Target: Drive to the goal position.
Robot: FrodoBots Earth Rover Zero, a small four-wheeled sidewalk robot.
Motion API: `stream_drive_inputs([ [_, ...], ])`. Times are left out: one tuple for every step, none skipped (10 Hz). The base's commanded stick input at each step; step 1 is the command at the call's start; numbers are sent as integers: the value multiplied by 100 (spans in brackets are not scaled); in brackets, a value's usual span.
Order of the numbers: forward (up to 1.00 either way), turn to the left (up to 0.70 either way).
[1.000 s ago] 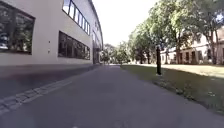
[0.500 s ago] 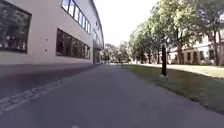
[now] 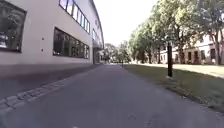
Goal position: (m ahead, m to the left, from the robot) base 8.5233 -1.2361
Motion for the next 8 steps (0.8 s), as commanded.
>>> stream_drive_inputs([
  [85, 0],
  [85, 0],
  [85, 0],
  [85, 0],
  [85, 0],
  [85, 0],
  [85, 0],
  [85, 0],
])
